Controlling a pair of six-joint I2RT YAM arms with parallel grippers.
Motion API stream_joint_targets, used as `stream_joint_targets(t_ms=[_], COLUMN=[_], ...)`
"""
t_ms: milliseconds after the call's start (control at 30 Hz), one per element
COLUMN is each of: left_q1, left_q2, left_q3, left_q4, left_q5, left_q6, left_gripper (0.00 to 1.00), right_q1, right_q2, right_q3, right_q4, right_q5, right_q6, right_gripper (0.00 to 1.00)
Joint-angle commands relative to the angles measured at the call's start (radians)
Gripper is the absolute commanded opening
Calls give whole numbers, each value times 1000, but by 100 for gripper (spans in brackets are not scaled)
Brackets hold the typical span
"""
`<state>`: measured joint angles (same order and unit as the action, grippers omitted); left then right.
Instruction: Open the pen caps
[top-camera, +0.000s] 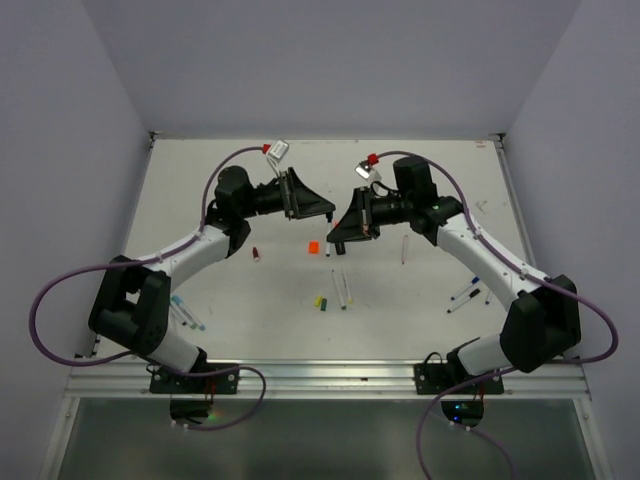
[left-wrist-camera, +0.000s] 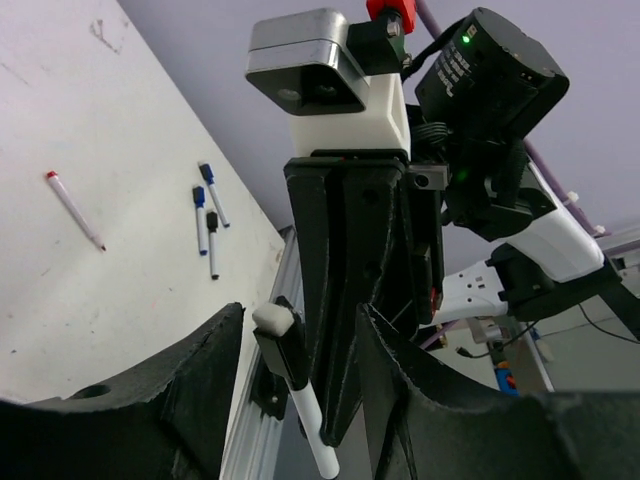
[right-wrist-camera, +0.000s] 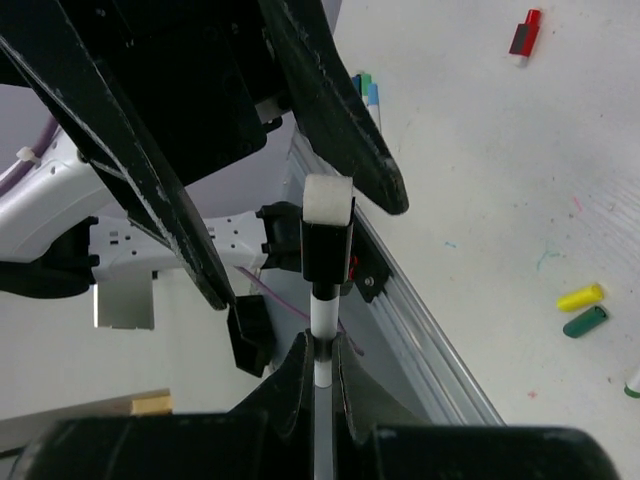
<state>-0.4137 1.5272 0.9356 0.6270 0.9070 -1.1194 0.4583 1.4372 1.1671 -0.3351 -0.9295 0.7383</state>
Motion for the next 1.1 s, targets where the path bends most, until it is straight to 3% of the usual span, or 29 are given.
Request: stream_joint_targets(t_ms=[0, 267, 433, 533, 567, 633, 700, 800, 900, 1067], left_q1=[-5, -8, -8, -10, -8, -10, -10, -8, -8, -10], left_q2=[-10, -18, -19, -12, -10, -1, -4, -19, -44, -73], left_q3=[-26, -49, -52, -50, -50, -50, -55, -58, -52, -9], left_q4=[138, 197, 208, 232, 238, 243, 255, 199, 111, -56], left_q5=[56, 79, 84, 84, 84, 84, 79, 44, -9, -92], left_q6=[-69, -112, -125, -146, -154, -171, -184, -175, -146, -62], left_gripper=[51, 51, 43, 27, 12, 0, 0, 0, 0, 0], right_q1=[5, 5, 5, 5, 5, 5, 5, 5, 5, 11], right_q2=[9, 14, 12, 9, 11, 12, 17, 19, 23, 51], right_q3=[-10, -23, -40, -50, -52, -57, -57, -46, -37, -24], right_q4=[99, 133, 153, 156, 156, 156, 171, 170, 166, 163], right_q5=[-46, -58, -65, -69, -71, -66, -68, -52, -42, -26], right_q6=[50, 69, 81, 81, 79, 76, 78, 62, 53, 49], right_gripper=[0, 0, 0, 0, 0, 0, 3, 25, 33, 33])
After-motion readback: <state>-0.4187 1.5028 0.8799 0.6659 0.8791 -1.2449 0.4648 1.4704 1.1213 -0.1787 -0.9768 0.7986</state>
